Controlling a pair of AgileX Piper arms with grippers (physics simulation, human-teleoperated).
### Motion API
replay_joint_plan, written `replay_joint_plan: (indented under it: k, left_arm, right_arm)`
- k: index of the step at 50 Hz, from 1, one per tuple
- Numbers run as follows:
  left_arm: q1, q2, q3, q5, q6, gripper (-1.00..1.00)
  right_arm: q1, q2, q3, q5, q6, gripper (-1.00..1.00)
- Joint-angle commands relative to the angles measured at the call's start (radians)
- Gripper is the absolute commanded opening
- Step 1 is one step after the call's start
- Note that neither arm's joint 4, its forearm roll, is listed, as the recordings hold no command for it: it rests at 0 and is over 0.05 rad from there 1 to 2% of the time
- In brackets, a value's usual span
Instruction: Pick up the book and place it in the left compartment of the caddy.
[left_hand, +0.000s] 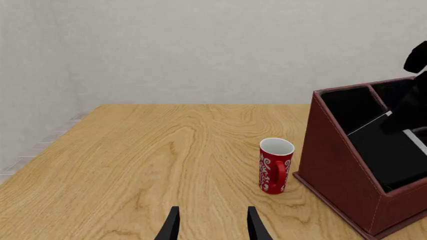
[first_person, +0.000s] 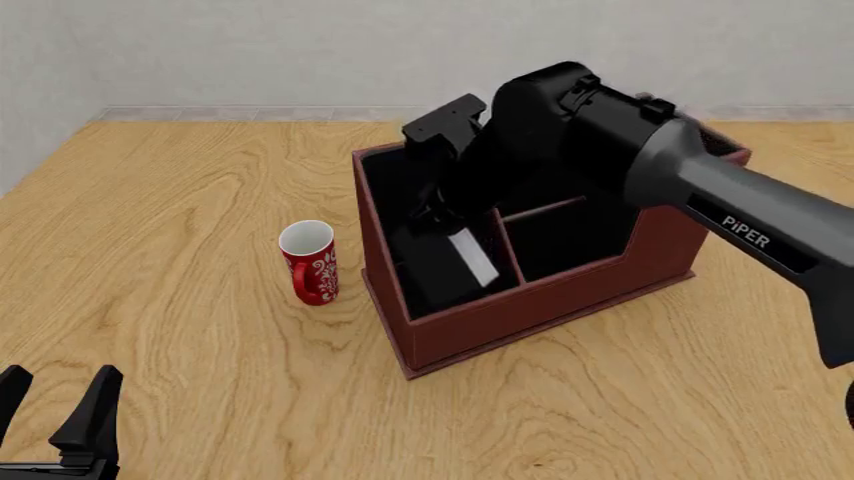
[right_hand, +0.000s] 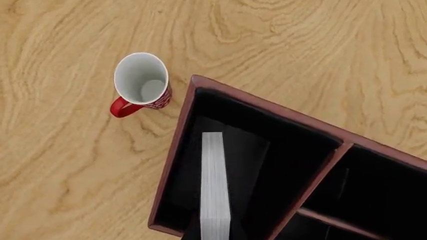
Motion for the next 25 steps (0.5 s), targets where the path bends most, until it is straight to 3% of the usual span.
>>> replay_joint_plan:
  k: [1,23,24,25]
  left_arm:
    - [0.000,0.000,0.000,0.000,0.000,1.00]
    - [0.000,0.000,0.000,0.000,0.000,1.00]
    - [0.000,0.000,0.000,0.000,0.000,1.00]
    - [0.000,0.000,0.000,0.000,0.000,1.00]
  right_arm:
    - [0.002,0.001,0.025,-0.034,0.029,-1.00]
    - [0.012,-0.008,0.041,-0.042,0.042,-1.00]
    - [0.004,-0.003,0.034,-0.040,0.033,1.00]
    - [0.002,-0.002,0.030,-0.039,0.034,1.00]
